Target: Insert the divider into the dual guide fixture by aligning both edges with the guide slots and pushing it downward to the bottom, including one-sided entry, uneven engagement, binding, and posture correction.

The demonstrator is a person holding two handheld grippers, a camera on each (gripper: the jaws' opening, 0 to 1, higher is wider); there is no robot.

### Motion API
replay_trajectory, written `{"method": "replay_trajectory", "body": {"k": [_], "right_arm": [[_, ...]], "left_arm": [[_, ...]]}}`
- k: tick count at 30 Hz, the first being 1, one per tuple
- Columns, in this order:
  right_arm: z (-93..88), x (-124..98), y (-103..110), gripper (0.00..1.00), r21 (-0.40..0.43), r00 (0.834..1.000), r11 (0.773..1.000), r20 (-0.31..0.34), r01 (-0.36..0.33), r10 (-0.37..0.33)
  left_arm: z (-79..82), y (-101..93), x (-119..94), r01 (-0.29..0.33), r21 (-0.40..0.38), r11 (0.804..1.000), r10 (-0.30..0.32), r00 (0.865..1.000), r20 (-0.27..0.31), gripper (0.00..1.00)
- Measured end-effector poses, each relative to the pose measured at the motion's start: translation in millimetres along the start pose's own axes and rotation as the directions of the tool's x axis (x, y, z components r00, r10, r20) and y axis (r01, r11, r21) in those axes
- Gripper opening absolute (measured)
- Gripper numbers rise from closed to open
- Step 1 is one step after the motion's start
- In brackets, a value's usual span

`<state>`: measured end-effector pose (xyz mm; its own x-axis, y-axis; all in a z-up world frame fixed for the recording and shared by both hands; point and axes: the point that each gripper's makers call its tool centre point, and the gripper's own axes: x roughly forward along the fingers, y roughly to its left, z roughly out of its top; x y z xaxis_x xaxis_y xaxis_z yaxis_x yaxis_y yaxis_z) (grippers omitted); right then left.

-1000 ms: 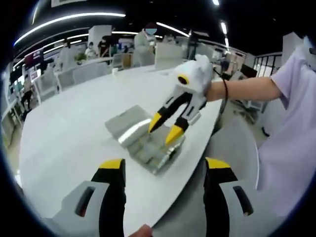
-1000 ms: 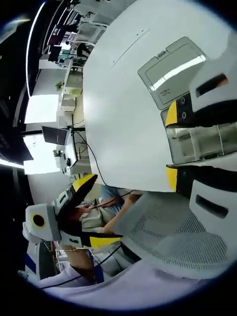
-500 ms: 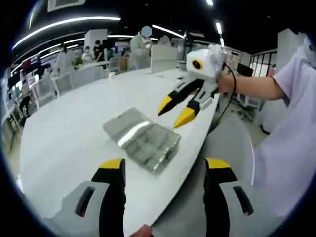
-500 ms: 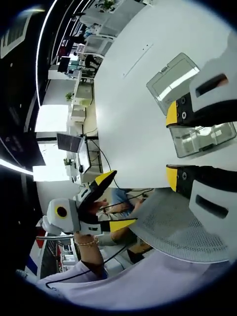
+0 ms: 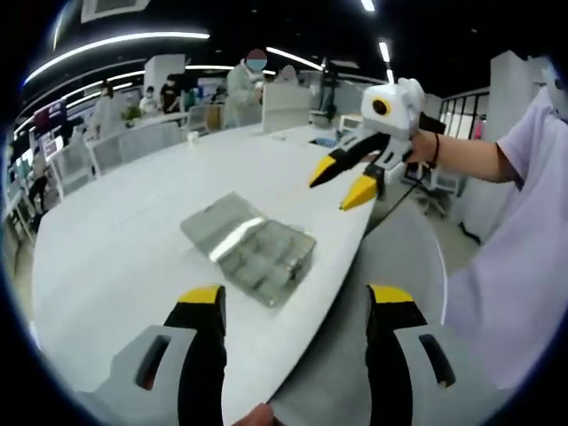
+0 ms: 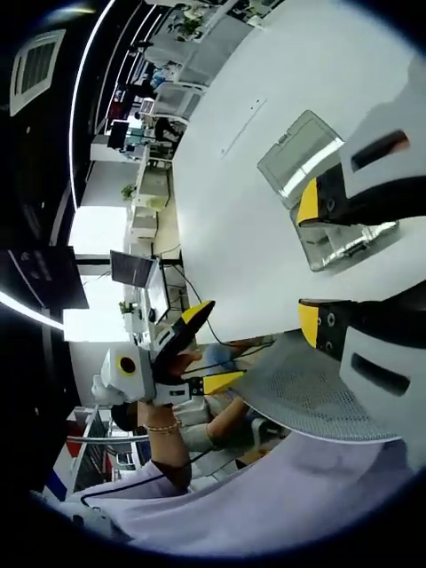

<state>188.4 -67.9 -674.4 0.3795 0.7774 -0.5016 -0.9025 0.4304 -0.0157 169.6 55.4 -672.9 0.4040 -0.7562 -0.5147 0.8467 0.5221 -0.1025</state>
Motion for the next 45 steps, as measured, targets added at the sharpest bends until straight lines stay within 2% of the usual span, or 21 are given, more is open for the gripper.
{"method": "replay_trajectory", "body": {"k": [10, 15, 18, 21, 25, 26, 27, 28, 30, 32, 35, 41, 45], "right_arm": [[-15.4, -25, -11, 0.31, 0.089, 0.99, 0.986, -0.005, 0.142, -0.142], [-28.0, -36, -21, 0.31, 0.135, 0.977, 0.967, -0.03, 0.214, -0.212], [-36.7, -42, -30, 0.31, 0.168, 0.963, 0.949, -0.047, 0.268, -0.264], [-47.1, -48, -43, 0.32, 0.214, 0.942, 0.917, -0.064, 0.336, -0.33], [-72.7, -57, -67, 0.31, 0.297, 0.891, 0.84, -0.116, 0.454, -0.44], [-82.2, -59, -75, 0.31, 0.33, 0.872, 0.809, -0.138, 0.487, -0.469], [-88.9, -60, -79, 0.3, 0.349, 0.862, 0.789, -0.154, 0.505, -0.484], [-93.1, -60, -83, 0.3, 0.355, 0.856, 0.781, -0.158, 0.515, -0.492], [-103.5, -61, -88, 0.3, 0.399, 0.842, 0.745, -0.18, 0.534, -0.508], [-111.8, -62, -95, 0.3, 0.42, 0.828, 0.719, -0.19, 0.554, -0.527], [-124.2, -59, -100, 0.29, 0.442, 0.817, 0.693, -0.215, 0.57, -0.535], [-141.4, -50, -107, 0.3, 0.466, 0.801, 0.656, -0.261, 0.594, -0.539], [-146.6, -44, -111, 0.33, 0.473, 0.794, 0.642, -0.279, 0.603, -0.541]], "left_arm": [[-0.7, 8.6, -3, 0.019, 0.008, 1.0, -0.019, 1.0, 0.011, 0.62], [0.0, 13.0, -2, 0.032, 0.012, 0.999, -0.032, 0.999, 0.018, 0.63], [2.0, 14.2, -2, 0.038, 0.019, 0.999, -0.038, 0.999, 0.031, 0.62], [2.6, 15.0, 0, 0.043, 0.024, 0.999, -0.044, 0.998, 0.036, 0.61], [6.1, 15.9, -1, 0.047, 0.019, 0.999, -0.048, 0.997, 0.052, 0.63], [7.8, 16.1, -2, 0.047, 0.019, 0.999, -0.048, 0.997, 0.057, 0.63], [8.8, 16.5, -3, 0.046, 0.02, 0.999, -0.048, 0.997, 0.059, 0.63], [9.8, 17.4, -4, 0.044, 0.023, 0.999, -0.046, 0.997, 0.062, 0.63], [12.2, 19.0, -8, 0.039, 0.026, 0.999, -0.041, 0.997, 0.068, 0.63], [12.8, 21.2, -10, 0.033, 0.028, 0.999, -0.035, 0.997, 0.07, 0.63], [12.5, 26.7, -16, 0.017, 0.026, 1.0, -0.019, 0.997, 0.071, 0.63], [10.7, 35.7, -26, -0.013, 0.018, 1.0, 0.011, 0.997, 0.074, 0.63], [8.3, 39.3, -29, -0.024, 0.015, 1.0, 0.023, 0.997, 0.07, 0.63]]}}
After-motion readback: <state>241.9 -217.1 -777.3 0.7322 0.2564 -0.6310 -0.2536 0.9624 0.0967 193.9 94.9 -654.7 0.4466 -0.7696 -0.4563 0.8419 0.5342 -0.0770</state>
